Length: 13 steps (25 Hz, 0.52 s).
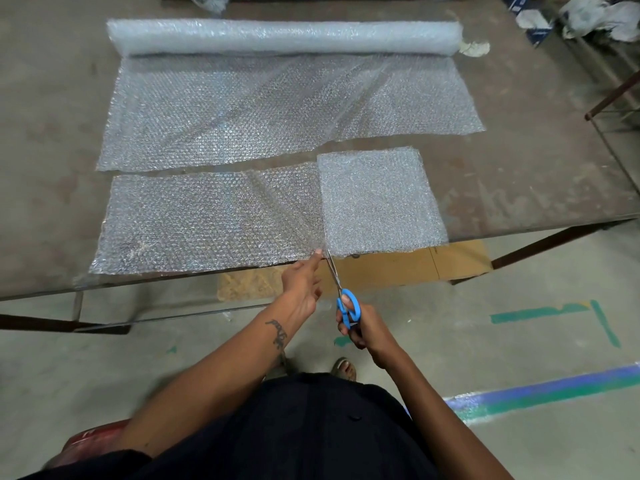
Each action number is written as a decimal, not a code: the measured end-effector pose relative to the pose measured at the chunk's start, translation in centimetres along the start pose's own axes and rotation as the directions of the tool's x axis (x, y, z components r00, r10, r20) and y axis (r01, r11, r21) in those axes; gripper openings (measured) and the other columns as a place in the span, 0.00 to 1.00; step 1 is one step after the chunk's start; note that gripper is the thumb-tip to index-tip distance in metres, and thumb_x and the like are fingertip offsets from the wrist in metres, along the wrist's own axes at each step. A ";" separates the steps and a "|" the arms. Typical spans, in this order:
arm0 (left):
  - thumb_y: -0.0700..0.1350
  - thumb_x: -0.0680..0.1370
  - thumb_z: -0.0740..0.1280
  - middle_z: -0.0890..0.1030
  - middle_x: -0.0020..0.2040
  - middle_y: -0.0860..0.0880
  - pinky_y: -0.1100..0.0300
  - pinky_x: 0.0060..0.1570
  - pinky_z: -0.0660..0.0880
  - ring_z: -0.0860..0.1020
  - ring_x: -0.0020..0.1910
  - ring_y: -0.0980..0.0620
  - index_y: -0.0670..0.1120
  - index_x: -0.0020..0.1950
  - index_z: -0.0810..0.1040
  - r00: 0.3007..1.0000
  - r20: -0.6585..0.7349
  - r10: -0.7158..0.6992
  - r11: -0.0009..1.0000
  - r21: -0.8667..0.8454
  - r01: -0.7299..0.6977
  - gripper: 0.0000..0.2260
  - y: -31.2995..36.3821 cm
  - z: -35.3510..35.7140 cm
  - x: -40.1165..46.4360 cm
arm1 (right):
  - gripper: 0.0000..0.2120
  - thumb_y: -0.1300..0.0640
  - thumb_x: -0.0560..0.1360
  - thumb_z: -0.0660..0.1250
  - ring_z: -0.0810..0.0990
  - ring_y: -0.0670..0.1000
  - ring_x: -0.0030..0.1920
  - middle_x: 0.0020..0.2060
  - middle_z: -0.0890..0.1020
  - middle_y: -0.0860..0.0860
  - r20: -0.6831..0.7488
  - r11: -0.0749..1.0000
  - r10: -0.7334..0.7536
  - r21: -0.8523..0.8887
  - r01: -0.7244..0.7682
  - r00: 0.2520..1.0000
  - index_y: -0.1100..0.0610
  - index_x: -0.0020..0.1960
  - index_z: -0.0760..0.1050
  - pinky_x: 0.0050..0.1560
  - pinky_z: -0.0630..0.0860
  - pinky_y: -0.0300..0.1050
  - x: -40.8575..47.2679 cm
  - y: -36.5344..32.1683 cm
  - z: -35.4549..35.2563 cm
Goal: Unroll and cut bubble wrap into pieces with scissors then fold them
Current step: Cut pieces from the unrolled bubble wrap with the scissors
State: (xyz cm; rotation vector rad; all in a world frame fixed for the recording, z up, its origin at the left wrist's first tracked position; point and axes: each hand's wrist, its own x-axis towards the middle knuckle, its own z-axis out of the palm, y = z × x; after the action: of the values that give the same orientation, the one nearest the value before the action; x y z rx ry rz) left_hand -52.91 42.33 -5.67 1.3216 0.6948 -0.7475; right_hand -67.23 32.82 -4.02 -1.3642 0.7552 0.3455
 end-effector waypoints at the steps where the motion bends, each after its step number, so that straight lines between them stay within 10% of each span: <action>1: 0.53 0.77 0.79 0.84 0.56 0.47 0.58 0.32 0.77 0.81 0.49 0.47 0.45 0.56 0.79 1.000 0.019 0.003 1.000 -0.024 -0.003 0.17 0.0 0.0 -0.3 | 0.28 0.32 0.75 0.64 0.61 0.48 0.24 0.32 0.76 0.57 0.004 1.000 -0.012 0.008 0.012 1.000 0.58 0.43 0.80 0.27 0.57 0.41 0.3 0.1 0.1; 13: 0.49 0.78 0.77 0.89 0.47 0.47 0.61 0.30 0.79 0.85 0.42 0.50 0.39 0.64 0.80 0.997 0.073 0.021 0.996 -0.087 -0.015 0.20 -0.4 -0.2 -0.1 | 0.29 0.31 0.78 0.62 0.61 0.47 0.25 0.35 0.78 0.53 -0.017 1.000 -0.011 -0.006 0.010 1.000 0.58 0.49 0.80 0.28 0.58 0.40 3.0 -0.6 1.8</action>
State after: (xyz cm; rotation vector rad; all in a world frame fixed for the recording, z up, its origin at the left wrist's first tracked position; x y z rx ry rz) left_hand -53.29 42.54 -5.86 1.2143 0.6480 -0.7406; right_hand -64.17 33.78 -5.52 -1.3780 0.7611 0.3288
